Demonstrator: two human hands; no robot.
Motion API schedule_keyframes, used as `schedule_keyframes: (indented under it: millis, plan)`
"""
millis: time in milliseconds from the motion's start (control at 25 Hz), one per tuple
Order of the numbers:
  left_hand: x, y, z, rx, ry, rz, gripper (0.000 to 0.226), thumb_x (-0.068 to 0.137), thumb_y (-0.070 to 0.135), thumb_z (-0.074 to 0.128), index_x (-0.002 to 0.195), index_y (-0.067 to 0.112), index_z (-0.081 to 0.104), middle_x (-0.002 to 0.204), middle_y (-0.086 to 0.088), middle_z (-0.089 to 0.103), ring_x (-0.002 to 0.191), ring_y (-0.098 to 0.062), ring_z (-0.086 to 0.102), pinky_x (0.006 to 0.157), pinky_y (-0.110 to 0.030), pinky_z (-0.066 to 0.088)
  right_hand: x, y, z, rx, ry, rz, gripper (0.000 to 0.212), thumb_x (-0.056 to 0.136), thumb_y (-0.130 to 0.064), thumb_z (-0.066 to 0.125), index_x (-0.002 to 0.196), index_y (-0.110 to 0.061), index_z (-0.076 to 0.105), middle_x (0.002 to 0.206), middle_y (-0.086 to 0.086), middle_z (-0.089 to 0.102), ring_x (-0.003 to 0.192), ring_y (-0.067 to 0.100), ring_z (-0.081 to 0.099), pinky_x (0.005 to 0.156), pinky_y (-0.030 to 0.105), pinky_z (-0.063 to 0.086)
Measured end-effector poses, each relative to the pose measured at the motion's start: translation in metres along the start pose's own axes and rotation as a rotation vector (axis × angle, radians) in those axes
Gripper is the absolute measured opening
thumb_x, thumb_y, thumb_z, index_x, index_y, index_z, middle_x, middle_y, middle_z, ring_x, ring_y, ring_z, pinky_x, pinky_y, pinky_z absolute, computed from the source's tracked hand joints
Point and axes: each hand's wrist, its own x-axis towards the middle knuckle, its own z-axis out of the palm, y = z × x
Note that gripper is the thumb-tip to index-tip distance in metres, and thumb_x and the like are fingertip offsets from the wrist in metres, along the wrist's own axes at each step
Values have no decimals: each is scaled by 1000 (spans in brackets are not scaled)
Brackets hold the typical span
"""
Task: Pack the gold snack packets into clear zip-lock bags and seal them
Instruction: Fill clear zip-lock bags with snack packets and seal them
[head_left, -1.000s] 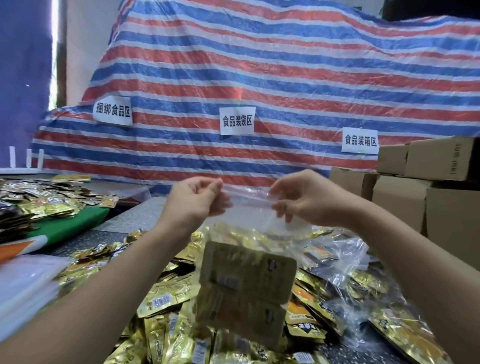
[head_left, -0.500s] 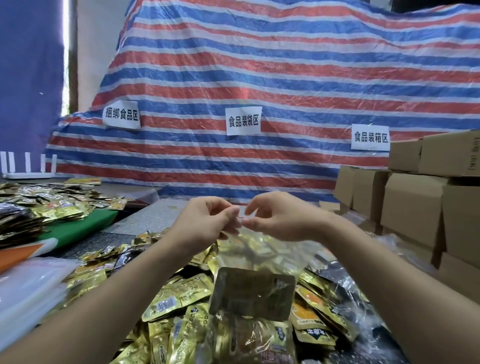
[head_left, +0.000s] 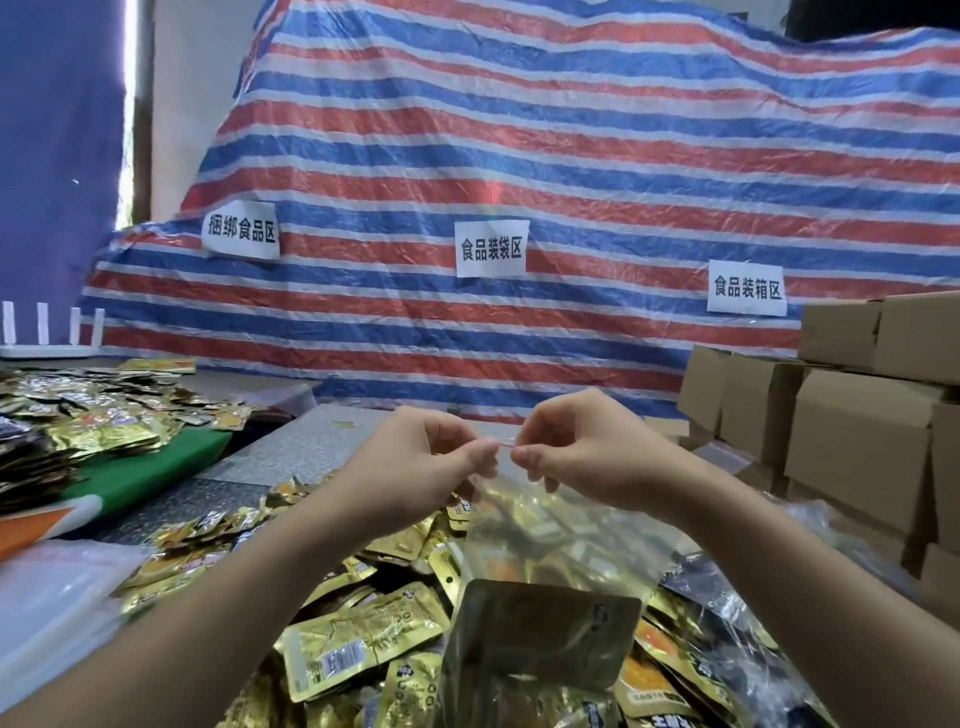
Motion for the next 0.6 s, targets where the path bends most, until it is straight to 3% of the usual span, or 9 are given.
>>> schedule_keyframes:
  millis: [360, 600]
  plan:
    - [-4, 10, 3, 223, -25, 109, 11, 92, 29, 64, 87, 23, 72, 77, 10, 73, 69, -4, 70, 67, -25, 59, -7, 4, -5, 17, -61, 25, 10, 93, -28, 68, 89, -20, 73, 72, -8, 73, 66, 5, 68, 63, 19, 53]
    - [-3, 8, 9, 167, -5, 136, 11, 92, 23, 64, 84, 22, 72, 75, 10, 73, 66, -9, 69, 65, -27, 57, -10, 5, -5, 13, -81, -26, 16, 94, -34, 66, 94, -21, 74, 73, -12, 68, 68, -2, 62, 60, 15, 46]
